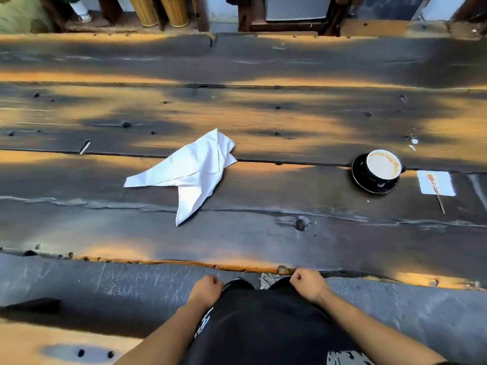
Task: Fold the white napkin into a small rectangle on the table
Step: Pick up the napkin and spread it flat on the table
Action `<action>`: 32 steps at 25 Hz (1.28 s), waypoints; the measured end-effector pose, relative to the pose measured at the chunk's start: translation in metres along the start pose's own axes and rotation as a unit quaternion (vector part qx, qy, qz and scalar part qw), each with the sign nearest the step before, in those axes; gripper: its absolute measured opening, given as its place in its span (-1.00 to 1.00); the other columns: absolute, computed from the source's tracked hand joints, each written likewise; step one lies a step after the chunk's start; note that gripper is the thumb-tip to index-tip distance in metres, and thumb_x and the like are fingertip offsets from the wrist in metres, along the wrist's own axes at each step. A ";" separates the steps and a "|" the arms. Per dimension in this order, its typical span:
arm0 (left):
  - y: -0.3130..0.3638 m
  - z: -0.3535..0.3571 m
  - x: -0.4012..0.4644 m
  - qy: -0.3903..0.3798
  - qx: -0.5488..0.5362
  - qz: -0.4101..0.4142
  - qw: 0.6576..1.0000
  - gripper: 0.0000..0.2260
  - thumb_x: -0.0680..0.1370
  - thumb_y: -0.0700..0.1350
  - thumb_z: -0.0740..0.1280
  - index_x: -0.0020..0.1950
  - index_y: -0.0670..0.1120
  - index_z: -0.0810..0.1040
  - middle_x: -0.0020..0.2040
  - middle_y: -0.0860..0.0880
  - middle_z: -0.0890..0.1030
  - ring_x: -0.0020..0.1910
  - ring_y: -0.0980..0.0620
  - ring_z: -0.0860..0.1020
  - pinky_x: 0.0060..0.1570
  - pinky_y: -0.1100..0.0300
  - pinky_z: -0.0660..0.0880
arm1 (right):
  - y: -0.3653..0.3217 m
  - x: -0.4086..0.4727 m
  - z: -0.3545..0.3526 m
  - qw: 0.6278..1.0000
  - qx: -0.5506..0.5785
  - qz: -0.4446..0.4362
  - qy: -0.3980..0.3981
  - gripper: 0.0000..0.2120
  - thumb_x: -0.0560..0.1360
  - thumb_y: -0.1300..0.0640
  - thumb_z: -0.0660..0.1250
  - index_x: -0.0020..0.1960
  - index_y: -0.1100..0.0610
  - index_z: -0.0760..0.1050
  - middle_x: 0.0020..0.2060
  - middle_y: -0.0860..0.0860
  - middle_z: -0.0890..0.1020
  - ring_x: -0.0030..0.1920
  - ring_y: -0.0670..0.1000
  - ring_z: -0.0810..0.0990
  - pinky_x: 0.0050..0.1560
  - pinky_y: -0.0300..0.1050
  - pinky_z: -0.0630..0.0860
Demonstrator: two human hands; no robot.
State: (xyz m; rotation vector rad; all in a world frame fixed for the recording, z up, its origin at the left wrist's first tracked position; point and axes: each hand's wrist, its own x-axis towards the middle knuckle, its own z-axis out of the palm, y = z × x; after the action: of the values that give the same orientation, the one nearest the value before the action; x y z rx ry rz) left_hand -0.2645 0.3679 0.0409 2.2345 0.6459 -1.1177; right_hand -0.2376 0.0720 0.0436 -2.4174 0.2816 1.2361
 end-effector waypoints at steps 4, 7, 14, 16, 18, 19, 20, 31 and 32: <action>-0.010 -0.028 0.002 0.026 0.051 0.020 0.998 -0.91 0.54 -0.02 0.21 -0.13 0.04 0.47 0.05 -0.09 0.67 0.07 -0.15 0.60 0.03 0.07 0.52 | -0.028 0.015 -0.018 0.999 0.026 -0.022 0.026 -0.74 0.55 0.14 0.12 -0.26 0.02 0.48 -0.16 -0.02 0.65 -0.13 0.03 0.57 -0.15 -0.09 0.43; -0.015 -0.053 0.003 0.067 0.056 0.026 0.996 -0.94 0.54 -0.07 0.23 -0.13 0.04 0.44 0.06 -0.13 0.67 0.11 -0.19 0.59 0.01 0.04 0.50 | -0.050 0.026 -0.022 0.999 0.005 -0.031 0.025 -0.76 0.53 0.11 0.11 -0.24 0.04 0.49 -0.20 0.01 0.67 -0.16 0.05 0.61 -0.12 -0.04 0.56; -0.029 -0.134 0.054 0.122 0.026 0.055 0.991 -0.85 0.55 -0.07 0.22 -0.18 -0.04 0.53 -0.07 -0.15 0.70 0.00 -0.22 0.62 -0.08 0.04 0.50 | -0.139 0.069 -0.040 0.997 0.046 0.009 0.065 -0.74 0.51 0.14 0.16 -0.14 0.10 0.62 -0.09 0.05 0.72 0.00 0.13 0.64 0.03 -0.01 0.57; -0.033 -0.172 0.081 0.132 -0.018 0.045 0.990 -0.80 0.57 -0.06 0.25 -0.14 -0.10 0.60 -0.11 -0.17 0.71 -0.05 -0.23 0.63 -0.10 0.05 0.52 | -0.173 0.083 -0.047 0.992 0.087 0.031 0.086 -0.77 0.48 0.10 0.19 -0.17 0.08 0.62 -0.14 0.04 0.73 -0.03 0.14 0.66 0.03 -0.03 0.59; -0.034 -0.212 0.105 0.142 -0.110 0.014 0.984 -0.76 0.59 -0.05 0.25 -0.16 -0.14 0.60 -0.19 -0.14 0.71 -0.11 -0.22 0.65 -0.09 0.01 0.59 | -0.211 0.096 -0.055 0.985 0.138 0.029 0.104 -0.81 0.50 0.11 0.24 -0.23 0.03 0.58 -0.18 0.00 0.71 -0.07 0.11 0.68 0.01 -0.10 0.57; -0.034 -0.231 0.116 0.153 -0.171 -0.007 0.973 -0.75 0.60 -0.04 0.25 -0.14 -0.15 0.60 -0.23 -0.11 0.70 -0.17 -0.21 0.66 -0.12 0.00 0.61 | -0.231 0.104 -0.061 0.979 0.168 0.017 0.116 -0.83 0.51 0.14 0.27 -0.22 -0.01 0.57 -0.19 -0.02 0.70 -0.07 0.10 0.69 0.01 -0.12 0.56; -0.035 -0.249 0.127 0.171 -0.223 -0.034 0.959 -0.75 0.61 -0.03 0.26 -0.10 -0.17 0.60 -0.24 -0.10 0.69 -0.23 -0.18 0.66 -0.19 0.04 0.60 | -0.250 0.112 -0.068 0.973 0.191 0.008 0.132 -0.84 0.52 0.16 0.29 -0.18 -0.01 0.58 -0.19 -0.02 0.68 -0.07 0.10 0.69 0.02 -0.10 0.57; -0.043 -0.338 0.195 0.260 -0.302 -0.127 0.909 -0.66 0.56 0.12 0.34 -0.31 -0.07 0.47 -0.40 -0.10 0.64 -0.33 -0.16 0.68 -0.12 -0.09 0.66 | -0.337 0.190 -0.109 0.967 0.134 0.065 0.209 -0.70 0.54 -0.07 0.31 0.16 0.09 0.54 0.07 0.06 0.64 0.12 0.12 0.61 0.11 0.03 0.58; -0.045 -0.336 0.197 0.256 -0.294 -0.123 0.913 -0.68 0.56 0.12 0.33 -0.28 -0.06 0.49 -0.39 -0.09 0.64 -0.32 -0.15 0.68 -0.10 -0.09 0.65 | -0.337 0.193 -0.108 0.967 0.130 0.066 0.207 -0.74 0.54 -0.06 0.31 0.10 0.10 0.55 0.03 0.05 0.65 0.08 0.12 0.62 0.07 0.01 0.58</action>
State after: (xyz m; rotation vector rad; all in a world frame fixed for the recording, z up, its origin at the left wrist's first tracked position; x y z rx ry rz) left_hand 0.0013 0.6564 0.0347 1.9238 1.3133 -0.3310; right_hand 0.0747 0.3267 0.0330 -2.4293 0.6891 0.6762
